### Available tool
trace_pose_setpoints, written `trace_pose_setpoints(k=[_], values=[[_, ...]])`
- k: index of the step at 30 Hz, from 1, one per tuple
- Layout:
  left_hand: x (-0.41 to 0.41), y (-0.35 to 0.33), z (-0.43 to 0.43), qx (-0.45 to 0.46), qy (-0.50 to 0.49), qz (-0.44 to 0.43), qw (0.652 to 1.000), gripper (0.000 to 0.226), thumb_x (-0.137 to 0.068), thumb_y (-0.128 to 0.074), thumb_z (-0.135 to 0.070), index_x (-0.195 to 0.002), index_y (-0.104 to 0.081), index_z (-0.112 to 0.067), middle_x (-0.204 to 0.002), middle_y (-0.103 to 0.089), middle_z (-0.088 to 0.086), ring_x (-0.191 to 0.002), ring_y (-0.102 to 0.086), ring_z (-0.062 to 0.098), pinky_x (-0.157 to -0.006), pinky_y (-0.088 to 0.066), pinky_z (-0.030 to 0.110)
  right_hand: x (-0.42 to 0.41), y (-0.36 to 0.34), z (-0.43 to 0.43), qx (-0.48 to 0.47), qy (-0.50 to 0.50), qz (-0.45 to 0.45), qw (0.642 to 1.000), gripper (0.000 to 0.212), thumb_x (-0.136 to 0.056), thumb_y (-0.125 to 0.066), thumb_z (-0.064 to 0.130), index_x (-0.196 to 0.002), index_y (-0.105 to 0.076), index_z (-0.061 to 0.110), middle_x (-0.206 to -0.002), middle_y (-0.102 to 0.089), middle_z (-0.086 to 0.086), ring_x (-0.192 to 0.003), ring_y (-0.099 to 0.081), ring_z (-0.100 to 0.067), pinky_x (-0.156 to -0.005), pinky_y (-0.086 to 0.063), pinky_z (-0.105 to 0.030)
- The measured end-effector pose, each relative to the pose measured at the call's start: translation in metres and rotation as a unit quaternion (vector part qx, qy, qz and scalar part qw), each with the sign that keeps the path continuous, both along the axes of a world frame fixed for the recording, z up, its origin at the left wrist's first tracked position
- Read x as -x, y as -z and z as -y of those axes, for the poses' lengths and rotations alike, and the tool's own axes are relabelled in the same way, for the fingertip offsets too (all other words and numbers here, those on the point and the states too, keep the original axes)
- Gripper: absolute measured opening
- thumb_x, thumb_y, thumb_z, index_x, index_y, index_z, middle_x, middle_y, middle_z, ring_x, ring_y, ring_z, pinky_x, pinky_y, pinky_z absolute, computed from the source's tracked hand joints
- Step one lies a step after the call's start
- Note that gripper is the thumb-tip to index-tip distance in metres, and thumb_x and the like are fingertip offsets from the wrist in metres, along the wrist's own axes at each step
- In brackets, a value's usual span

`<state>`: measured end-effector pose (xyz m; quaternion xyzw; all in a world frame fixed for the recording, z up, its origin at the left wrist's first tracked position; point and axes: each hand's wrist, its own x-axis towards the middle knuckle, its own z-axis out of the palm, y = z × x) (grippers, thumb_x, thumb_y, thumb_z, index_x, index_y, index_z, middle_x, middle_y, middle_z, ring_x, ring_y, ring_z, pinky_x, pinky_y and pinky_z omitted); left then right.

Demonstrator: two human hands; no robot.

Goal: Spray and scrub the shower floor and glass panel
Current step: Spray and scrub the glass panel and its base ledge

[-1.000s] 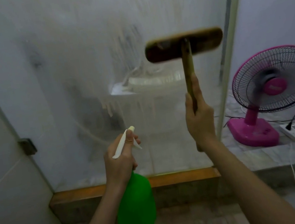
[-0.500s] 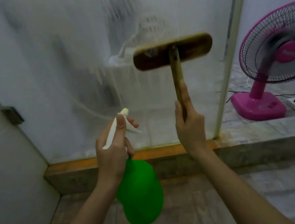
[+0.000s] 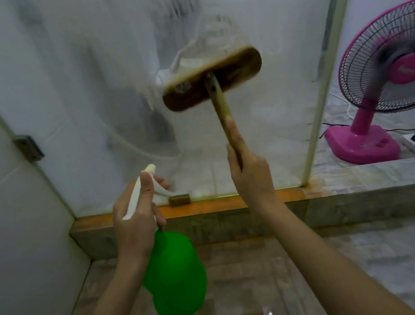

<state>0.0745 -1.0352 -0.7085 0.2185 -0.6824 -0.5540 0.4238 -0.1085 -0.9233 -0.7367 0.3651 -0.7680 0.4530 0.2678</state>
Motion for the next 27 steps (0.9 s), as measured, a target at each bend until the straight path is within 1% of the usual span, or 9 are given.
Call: trace_pose_setpoints(k=[3,5,8,10,13,18,20,24,27], values=[[-0.006,-0.01,0.007,0.001,-0.007,-0.015,1.0,0.042,-0.095,-0.045,-0.053,-0.089,-0.072,-0.022,-0.089,-0.068,0.032,-0.04,-0.047,0.009,-0.044,-0.043,0.018,-0.013,0.063,-0.026,-0.04,0.011,0.034,0.999,0.057,-0.101,-0.035,0.033,-0.152,-0.009,0.04,-0.05,-0.039,0.002,-0.038,-0.036,-0.015,-0.038,-0.03,-0.032],[-0.011,-0.014,0.011,0.002,-0.008,-0.029,1.0,0.036,-0.095,-0.045,-0.054,-0.085,-0.074,-0.034,-0.086,-0.069,0.029,-0.04,-0.047,0.009,-0.044,-0.043,0.017,-0.028,0.081,-0.033,-0.052,-0.004,0.084,0.995,0.058,-0.1,-0.037,0.034,-0.152,-0.012,0.039,-0.051,-0.039,0.004,-0.039,-0.035,-0.014,-0.039,-0.029,-0.029],[-0.016,-0.019,0.02,0.006,-0.029,-0.041,0.999,0.033,-0.099,-0.045,-0.052,-0.083,-0.072,-0.042,-0.079,-0.074,-0.002,-0.04,-0.046,0.009,-0.043,-0.042,0.019,-0.031,0.027,0.006,-0.051,-0.012,0.035,0.998,0.058,-0.102,-0.04,0.025,-0.152,-0.013,0.033,-0.05,-0.038,0.003,-0.037,-0.036,-0.015,-0.037,-0.031,-0.032],[-0.018,-0.021,0.025,0.005,-0.039,-0.046,0.998,0.031,-0.102,-0.045,-0.048,-0.086,-0.07,-0.039,-0.08,-0.074,-0.01,-0.04,-0.045,0.011,-0.041,-0.041,0.02,-0.026,-0.022,0.036,-0.043,-0.029,-0.015,0.999,0.056,-0.103,-0.039,0.023,-0.151,-0.011,0.032,-0.05,-0.04,0.0,-0.038,-0.039,-0.018,-0.037,-0.032,-0.032],[-0.023,-0.025,0.03,0.008,-0.046,-0.056,0.997,0.032,-0.102,-0.044,-0.048,-0.089,-0.07,-0.035,-0.081,-0.074,-0.009,-0.04,-0.045,0.013,-0.041,-0.041,0.022,-0.019,-0.031,0.035,-0.054,-0.017,-0.049,0.997,0.056,-0.103,-0.038,0.027,-0.151,-0.012,0.032,-0.051,-0.041,0.0,-0.038,-0.038,-0.017,-0.035,-0.033,-0.032],[-0.037,-0.035,0.042,0.015,-0.075,-0.074,0.994,0.036,-0.106,-0.045,-0.043,-0.083,-0.073,-0.043,-0.078,-0.074,-0.004,-0.042,-0.047,0.017,-0.042,-0.042,0.024,-0.03,0.032,-0.022,-0.138,0.012,0.019,0.99,0.061,-0.099,-0.038,0.029,-0.152,-0.011,0.035,-0.047,-0.033,0.008,-0.033,-0.032,-0.014,-0.031,-0.028,-0.031],[-0.045,-0.037,0.047,0.009,-0.09,-0.078,0.993,0.039,-0.107,-0.045,-0.041,-0.081,-0.074,-0.043,-0.076,-0.074,-0.006,-0.044,-0.048,0.017,-0.042,-0.042,0.023,-0.03,0.008,0.007,-0.148,0.008,-0.013,0.989,0.06,-0.099,-0.041,0.025,-0.153,-0.014,0.031,-0.047,-0.035,0.004,-0.034,-0.031,-0.014,-0.033,-0.021,-0.028],[-0.061,-0.037,0.06,0.004,-0.113,-0.077,0.991,0.033,-0.107,-0.044,-0.039,-0.088,-0.07,-0.032,-0.081,-0.076,-0.011,-0.04,-0.046,0.01,-0.042,-0.042,0.022,-0.049,-0.077,0.095,-0.198,-0.022,-0.108,0.974,0.062,-0.103,-0.04,0.02,-0.149,-0.003,0.038,-0.054,-0.036,0.001,-0.036,-0.027,-0.011,-0.037,-0.015,-0.024],[-0.071,-0.036,0.069,0.002,-0.131,-0.086,0.988,0.033,-0.107,-0.045,-0.039,-0.088,-0.07,-0.03,-0.081,-0.076,-0.009,-0.041,-0.046,0.01,-0.041,-0.041,0.022,-0.045,-0.074,0.082,-0.21,-0.009,-0.116,0.971,0.063,-0.102,-0.043,0.02,-0.152,-0.009,0.039,-0.053,-0.035,0.002,-0.035,-0.026,-0.01,-0.036,-0.016,-0.023]])
